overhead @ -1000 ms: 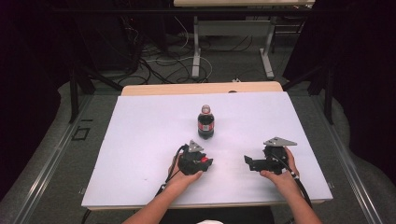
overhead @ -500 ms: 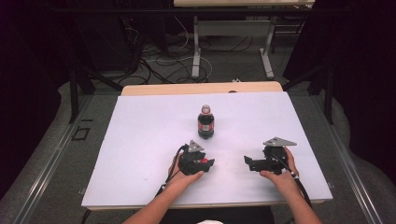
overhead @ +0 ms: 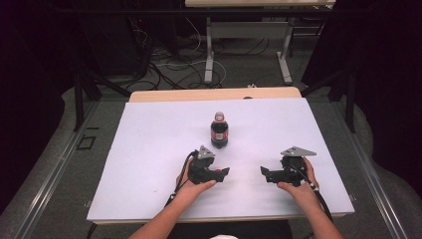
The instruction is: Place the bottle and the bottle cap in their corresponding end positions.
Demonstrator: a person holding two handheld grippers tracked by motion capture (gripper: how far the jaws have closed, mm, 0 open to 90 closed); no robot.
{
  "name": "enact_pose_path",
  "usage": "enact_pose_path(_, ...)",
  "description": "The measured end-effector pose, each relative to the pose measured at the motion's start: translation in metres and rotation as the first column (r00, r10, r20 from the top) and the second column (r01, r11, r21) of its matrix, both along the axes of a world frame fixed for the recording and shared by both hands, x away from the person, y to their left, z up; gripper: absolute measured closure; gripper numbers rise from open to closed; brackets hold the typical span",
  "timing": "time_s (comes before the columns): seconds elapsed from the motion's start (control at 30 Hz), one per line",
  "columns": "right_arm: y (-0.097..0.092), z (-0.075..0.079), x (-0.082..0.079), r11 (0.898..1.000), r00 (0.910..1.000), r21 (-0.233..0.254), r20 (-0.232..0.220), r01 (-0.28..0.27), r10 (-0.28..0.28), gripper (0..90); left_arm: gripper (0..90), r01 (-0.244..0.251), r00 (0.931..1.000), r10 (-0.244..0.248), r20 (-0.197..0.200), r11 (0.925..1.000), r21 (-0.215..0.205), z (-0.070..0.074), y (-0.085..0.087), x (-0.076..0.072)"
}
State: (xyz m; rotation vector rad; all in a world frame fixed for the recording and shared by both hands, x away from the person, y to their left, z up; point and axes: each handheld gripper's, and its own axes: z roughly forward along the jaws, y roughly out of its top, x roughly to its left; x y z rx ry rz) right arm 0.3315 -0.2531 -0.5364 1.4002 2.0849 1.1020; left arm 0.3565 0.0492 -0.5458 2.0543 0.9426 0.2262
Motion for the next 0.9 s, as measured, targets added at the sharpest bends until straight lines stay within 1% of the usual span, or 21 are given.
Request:
enact_pose_path(0.03, 0.0, 0.0, 0.0, 1.0, 1.0, -0.001, 0.0, 0.001, -0.001, 0.0, 24.4, -0.01, 0.9999, 0.01, 0.001, 0.9999, -0.005, 0.002, 0.0, -0.001)
enact_pose_path(0.13, 0.0, 0.0, 0.0, 1.0, 1.0, 0.0, -0.001, 0.003, -0.003, 0.0, 23.8, -0.009, 0.9997, 0.009, 0.024, 0.9997, 0.022, 0.009, 0.006, -0.001)
enact_pose_path(0.2, 0.0, 0.0, 0.0, 1.0, 1.0, -0.001, -0.002, 0.001, -0.001, 0.0, 23.7, -0.01, 0.9996, 0.009, 0.027, 0.9996, 0.025, 0.014, 0.01, -0.002)
enact_pose_path(0.23, 0.001, 0.0, 0.0, 1.0, 1.0, -0.003, -0.001, 0.002, -0.002, 0.0, 23.7, -0.01, 0.9992, 0.01, 0.04, 0.9998, 0.019, 0.016, 0.011, -0.002)
enact_pose_path(0.27, 0.001, 0.0, -0.001, 1.0, 1.0, -0.002, 0.0, 0.004, -0.004, 0.0, 23.7, -0.009, 0.9986, 0.007, 0.052, 0.9997, 0.025, 0.02, 0.014, -0.002)
enact_pose_path(0.3, 0.0, 0.0, 0.0, 1.0, 1.0, -0.005, 0.006, -0.003, 0.003, 0.0, 23.4, -0.014, 0.9987, 0.014, 0.049, 0.9998, 0.012, 0.022, 0.016, -0.003)
enact_pose_path(0.33, 0.0, 0.0, 0.0, 1.0, 1.0, -0.005, 0.006, -0.002, 0.002, 0.0, 23.2, -0.012, 0.9983, 0.012, 0.058, 0.9999, 0.008, 0.025, 0.02, -0.004)
enact_pose_path(0.37, 0.0, 0.0, 0.0, 1.0, 0.9999, -0.005, 0.01, -0.003, 0.003, 0.0, 23.0, -0.008, 0.9983, 0.007, 0.058, 0.9999, 0.007, 0.028, 0.023, -0.004)
enact_pose_path(0.4, -0.001, 0.0, 0.0, 1.0, 0.9999, -0.005, 0.011, -0.003, 0.003, 0.0, 22.8, -0.013, 0.9983, 0.013, 0.057, 0.9999, 0.004, 0.031, 0.027, -0.005)
enact_pose_path(0.47, -0.001, 0.001, -0.001, 1.0, 1.0, -0.005, 0.006, 0.005, -0.005, 0.0, 22.0, -0.02, 0.9975, 0.019, 0.068, 0.9998, 0.009, 0.036, 0.033, -0.005)
enact_pose_path(0.5, -0.002, 0.001, -0.001, 1.0, 1.0, 0.001, 0.001, 0.005, -0.005, 0.0, 21.0, -0.025, 0.997, 0.025, 0.073, 0.9996, 0.007, 0.038, 0.037, -0.006)
enact_pose_path(0.57, -0.002, 0.001, -0.001, 1.0, 0.9999, -0.001, 0.01, 0.004, -0.004, 0.0, 20.7, -0.039, 0.9961, 0.039, 0.079, 0.9992, -0.001, 0.042, 0.044, -0.006)
enact_pose_path(0.6, -0.002, 0.001, -0.001, 1.0, 1.0, -0.002, 0.007, 0.006, -0.006, 0.0, 20.7, -0.046, 0.9961, 0.045, 0.077, 0.9989, 0.01, 0.043, 0.049, -0.006)
enact_pose_path(0.63, -0.002, 0.001, -0.001, 1.0, 0.9999, -0.003, 0.008, 0.006, -0.006, 0.0, 20.7, -0.051, 0.9954, 0.049, 0.083, 0.9985, 0.021, 0.045, 0.053, -0.006)
enact_pose_path(0.67, -0.002, 0.001, -0.001, 1.0, 0.9999, -0.003, 0.01, 0.004, -0.004, 0.0, 20.7, -0.066, 0.9937, 0.065, 0.092, 0.9977, 0.01, 0.045, 0.056, -0.006)
enact_pose_path(0.7, -0.002, 0.001, -0.001, 1.0, 0.9999, -0.002, 0.009, 0.005, -0.005, 0.0, 20.7, -0.081, 0.9925, 0.079, 0.094, 0.9966, 0.019, 0.046, 0.06, -0.006)
enact_pose_path(0.73, -0.002, 0.001, -0.001, 1.0, 0.9999, -0.002, 0.008, 0.006, -0.006, 0.0, 20.6, -0.083, 0.9919, 0.08, 0.099, 0.996, 0.031, 0.047, 0.065, -0.006)
enact_pose_path(0.8, -0.003, 0.001, -0.001, 1.0, 1.0, -0.004, 0.008, 0.003, -0.003, 0.0, 18.4, -0.104, 0.9885, 0.102, 0.112, 0.9944, 0.016, 0.047, 0.074, -0.006)
enact_pose_path(0.83, -0.002, 0.001, -0.001, 1.0, 0.9999, -0.003, 0.01, 0.005, -0.005, 0.0, 16.1, -0.109, 0.9886, 0.107, 0.106, 0.994, 0.011, 0.048, 0.078, -0.006)
enact_pose_path(0.87, -0.002, 0.001, -0.001, 1.0, 0.9999, -0.002, 0.008, 0.008, -0.008, 0.0, 16.1, -0.123, 0.9866, 0.123, 0.107, 0.9924, -0.001, 0.048, 0.083, -0.006)
enact_pose_path(0.9, -0.003, 0.001, -0.001, 1.0, 0.9999, -0.001, 0.009, 0.008, -0.008, 0.0, 15.9, -0.13, 0.986, 0.13, 0.105, 0.9915, -0.005, 0.048, 0.088, -0.006)
